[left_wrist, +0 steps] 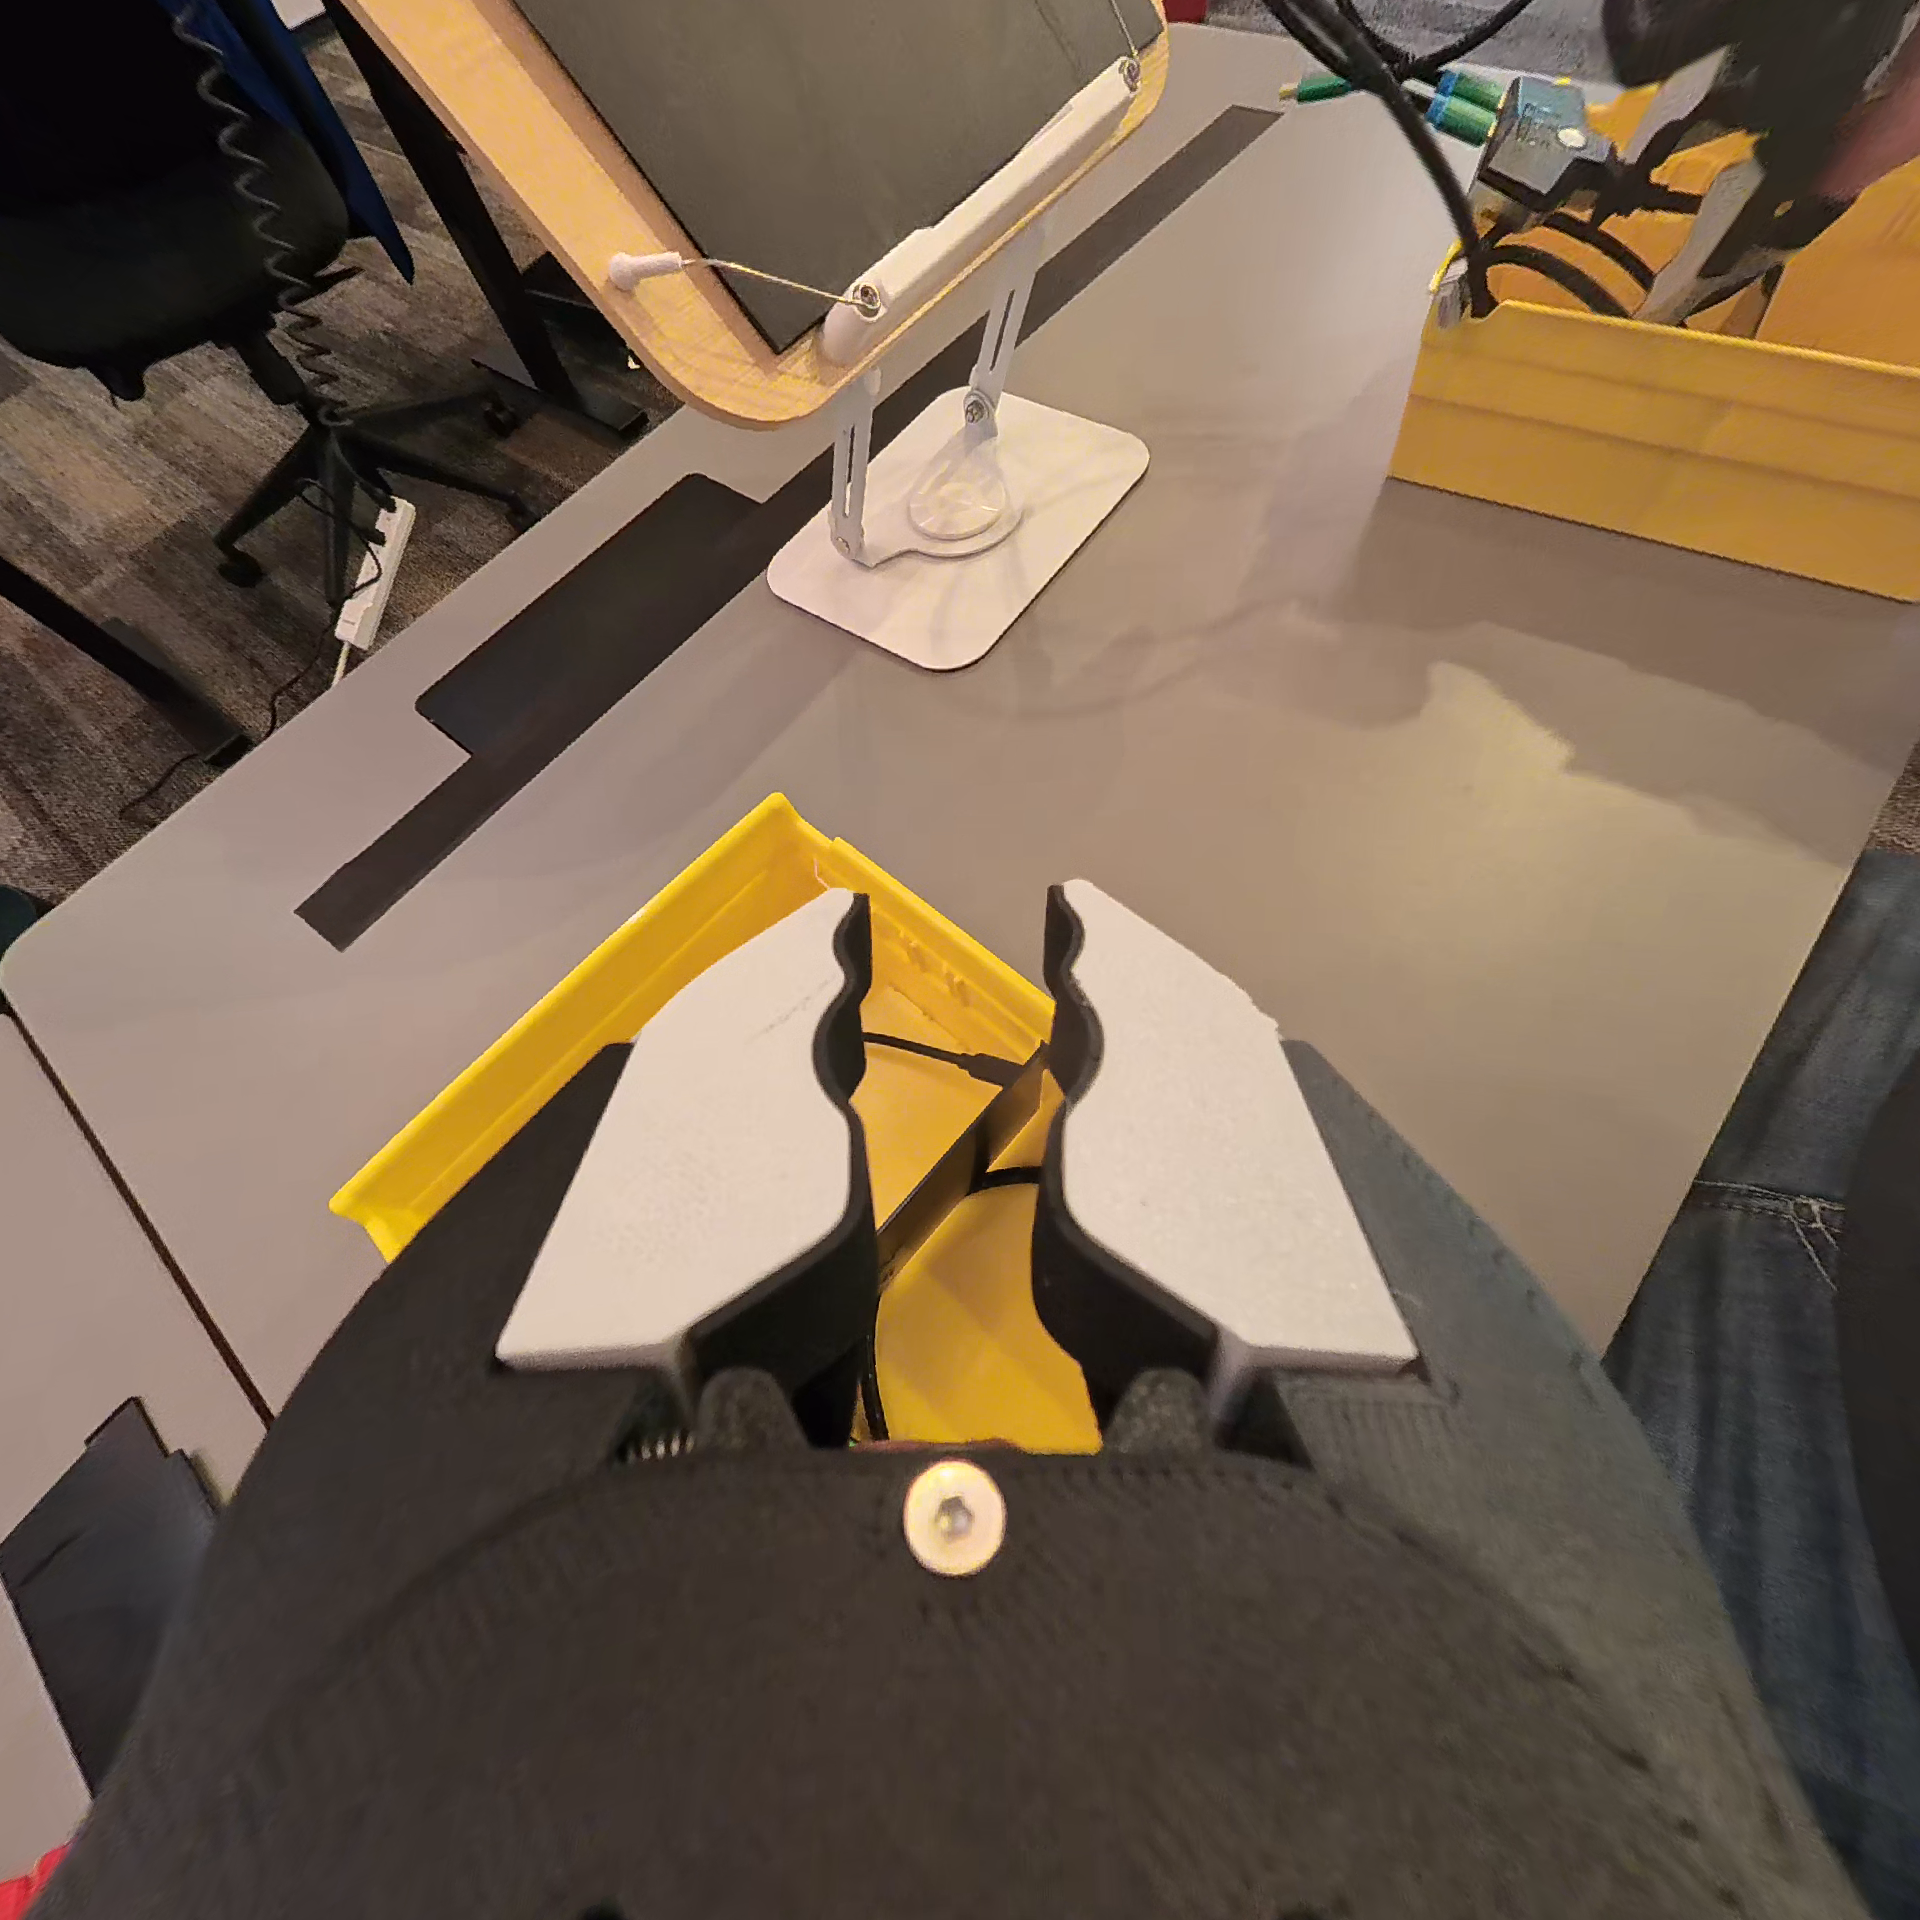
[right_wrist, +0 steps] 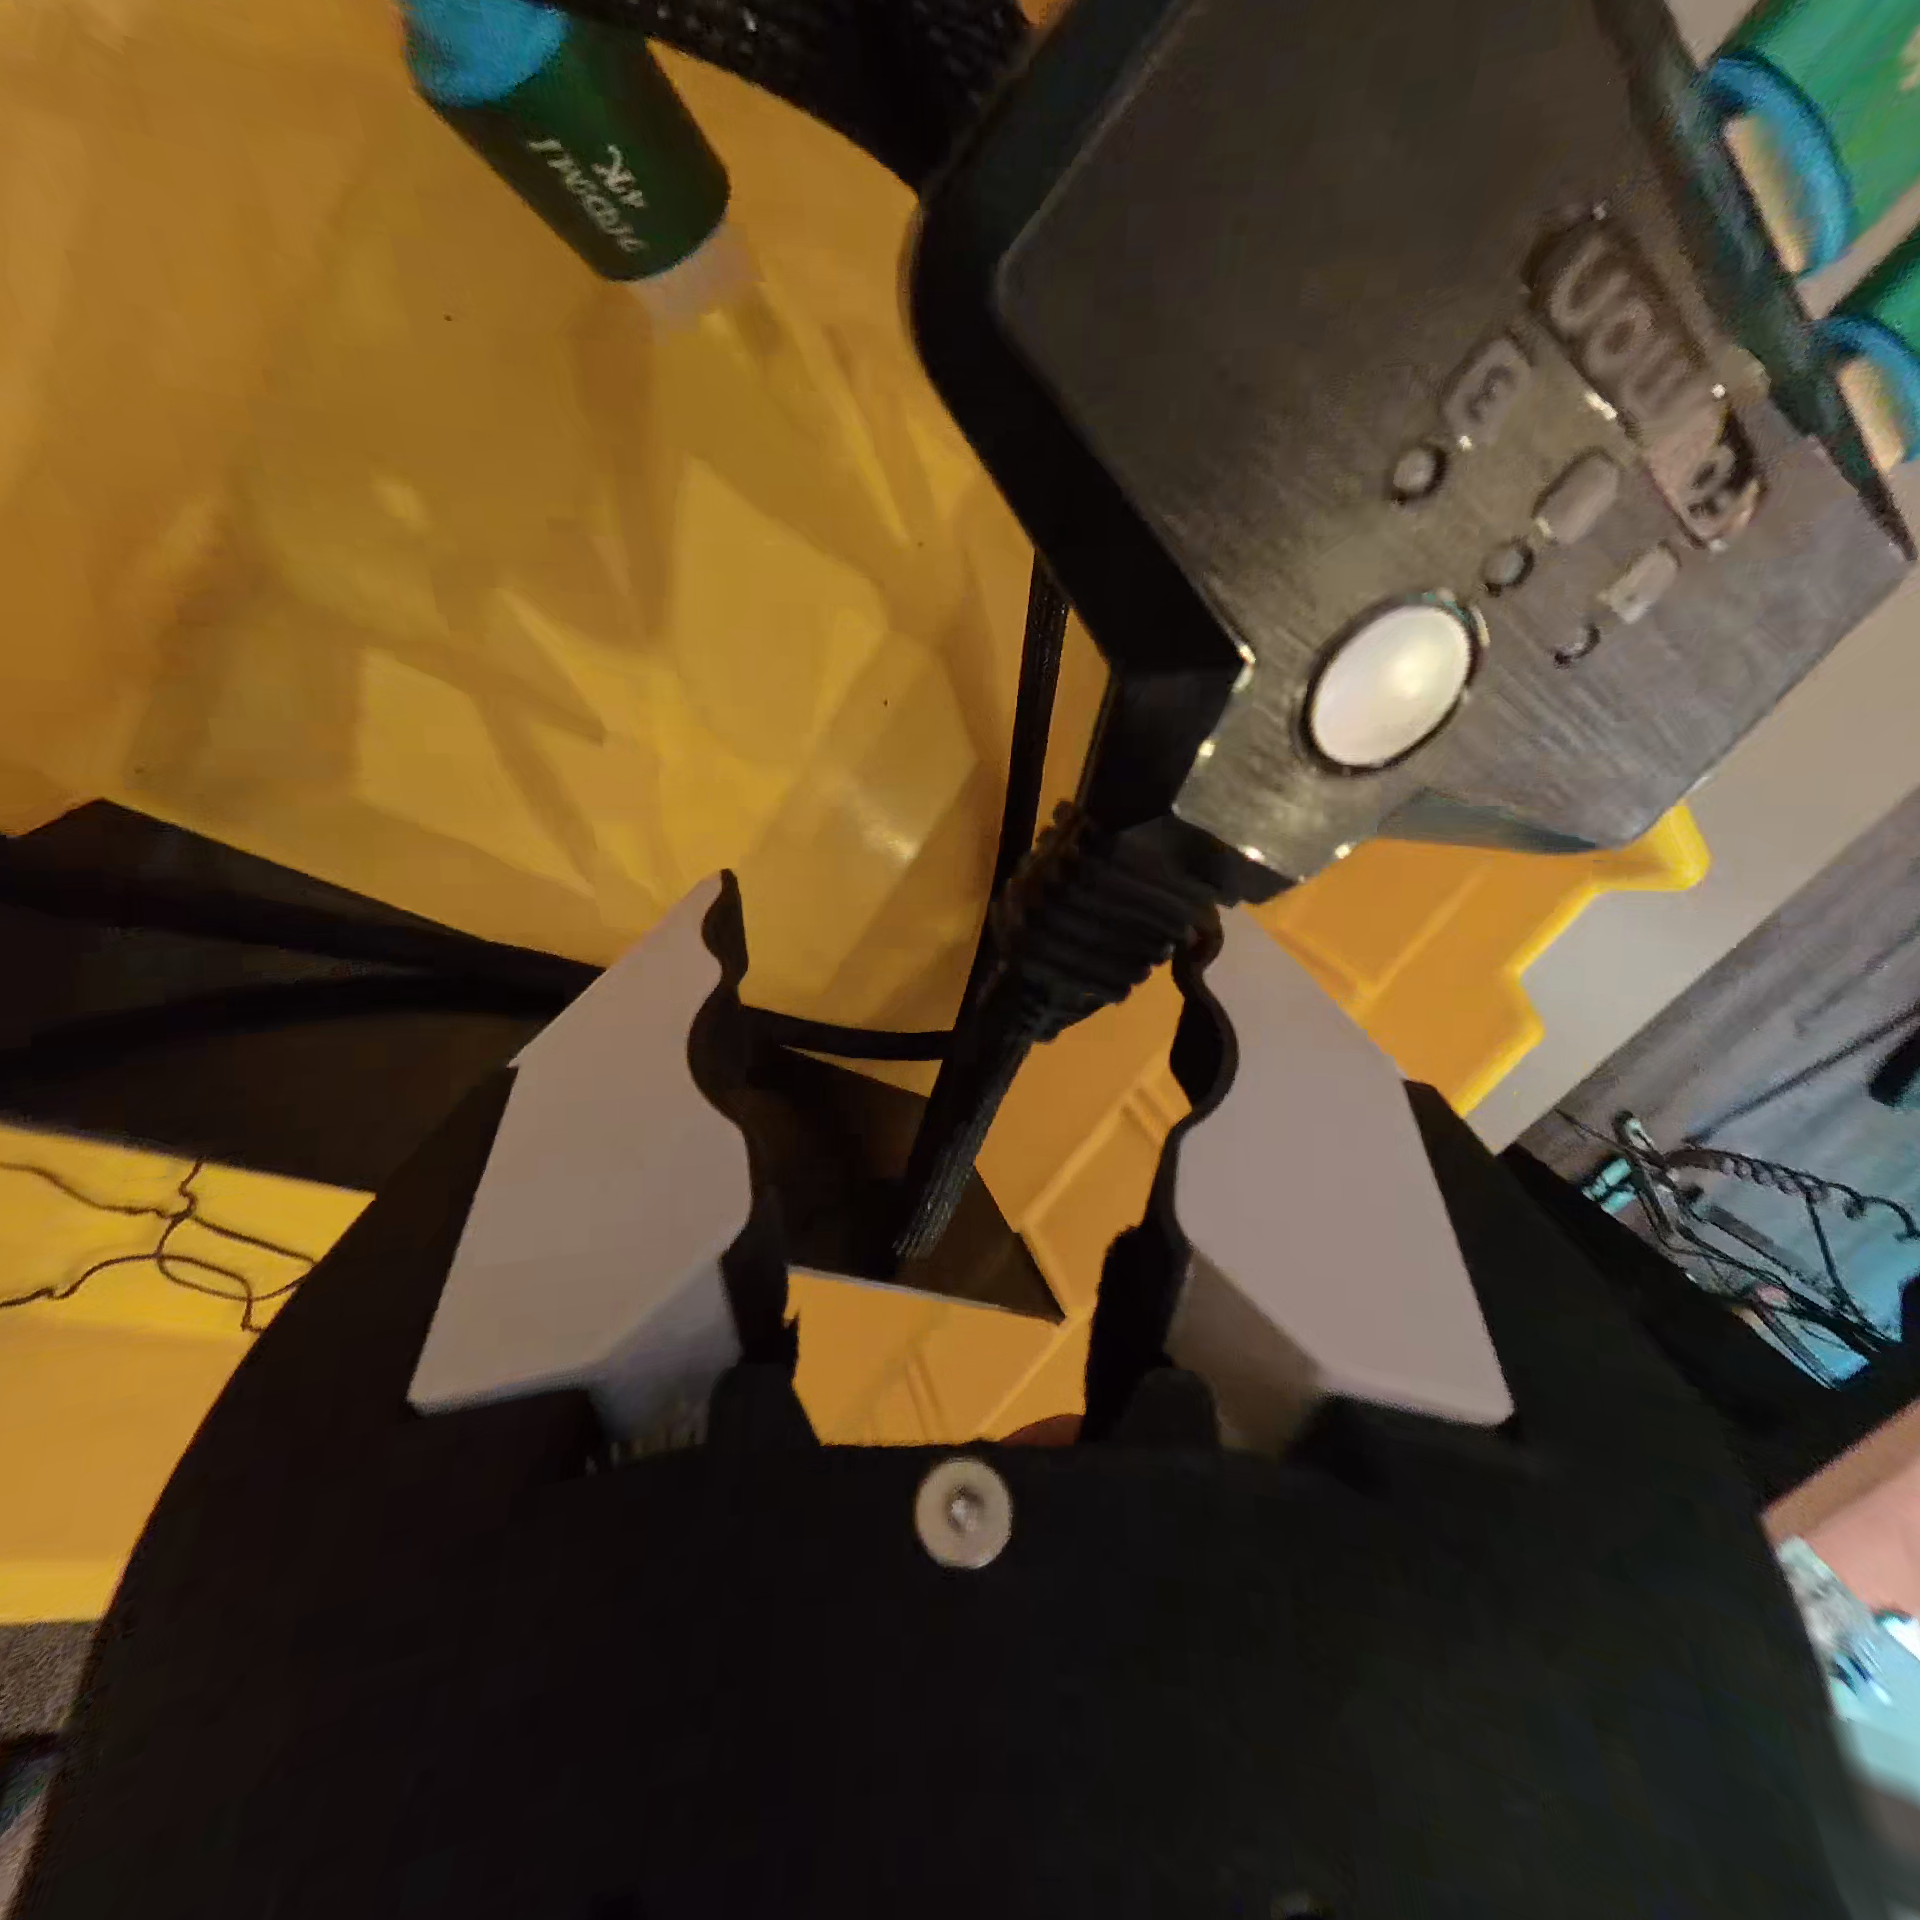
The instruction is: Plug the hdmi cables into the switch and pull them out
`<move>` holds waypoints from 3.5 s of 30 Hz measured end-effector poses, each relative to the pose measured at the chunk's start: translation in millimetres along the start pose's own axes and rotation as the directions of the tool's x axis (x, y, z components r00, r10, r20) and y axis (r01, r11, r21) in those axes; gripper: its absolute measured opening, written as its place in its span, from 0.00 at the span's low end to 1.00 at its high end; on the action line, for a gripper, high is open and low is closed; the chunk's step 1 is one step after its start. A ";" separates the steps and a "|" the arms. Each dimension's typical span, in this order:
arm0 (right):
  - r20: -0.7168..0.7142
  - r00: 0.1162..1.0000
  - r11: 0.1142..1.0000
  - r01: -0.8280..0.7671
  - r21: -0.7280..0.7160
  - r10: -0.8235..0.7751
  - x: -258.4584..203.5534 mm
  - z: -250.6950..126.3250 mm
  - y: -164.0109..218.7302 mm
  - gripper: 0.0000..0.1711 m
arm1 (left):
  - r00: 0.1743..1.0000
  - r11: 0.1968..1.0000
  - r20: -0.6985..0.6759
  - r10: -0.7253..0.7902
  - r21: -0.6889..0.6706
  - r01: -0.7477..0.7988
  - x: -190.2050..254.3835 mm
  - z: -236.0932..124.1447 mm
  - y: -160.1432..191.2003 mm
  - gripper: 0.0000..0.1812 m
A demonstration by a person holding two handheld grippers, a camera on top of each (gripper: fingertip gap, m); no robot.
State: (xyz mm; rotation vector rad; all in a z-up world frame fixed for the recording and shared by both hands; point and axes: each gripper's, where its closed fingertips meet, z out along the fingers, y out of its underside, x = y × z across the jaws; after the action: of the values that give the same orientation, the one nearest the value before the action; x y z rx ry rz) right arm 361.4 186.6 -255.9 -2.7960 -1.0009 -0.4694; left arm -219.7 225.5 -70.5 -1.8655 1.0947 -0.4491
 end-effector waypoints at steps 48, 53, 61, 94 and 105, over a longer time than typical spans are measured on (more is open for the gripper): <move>0.411 0.907 0.824 -0.304 0.479 0.095 -87.5 -105.2 -1.4 0.41 | 0.993 0.999 0.121 -0.015 -0.039 0.020 -36.5 -21.9 16.8 0.18; 0.484 0.873 0.895 -0.264 0.360 0.063 -140.4 -80.2 5.5 0.35 | 0.987 0.995 0.154 -0.051 -0.079 0.063 -54.3 -28.4 36.8 0.18; 0.579 0.778 0.762 -0.523 0.382 0.244 -150.6 -72.5 -47.1 0.30 | 0.987 0.985 0.137 -0.086 -0.136 0.105 -62.4 -17.4 62.7 0.19; 0.329 0.919 0.695 -0.091 0.713 -0.218 -276.3 -146.7 -132.9 0.33 | 0.907 0.573 -0.140 0.397 -0.734 -0.365 -93.4 157.8 184.5 0.04; 0.306 0.930 0.704 -0.077 0.706 -0.205 -274.1 -144.6 -130.2 0.33 | 0.859 0.571 -0.082 0.506 -0.714 -0.404 -99.0 155.3 178.2 0.02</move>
State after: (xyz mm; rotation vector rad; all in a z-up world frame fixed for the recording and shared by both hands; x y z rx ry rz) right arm 42.7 90.7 -208.3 -2.1511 -1.0502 0.4016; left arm -259.0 351.8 -290.0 -2.0813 1.7651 0.4945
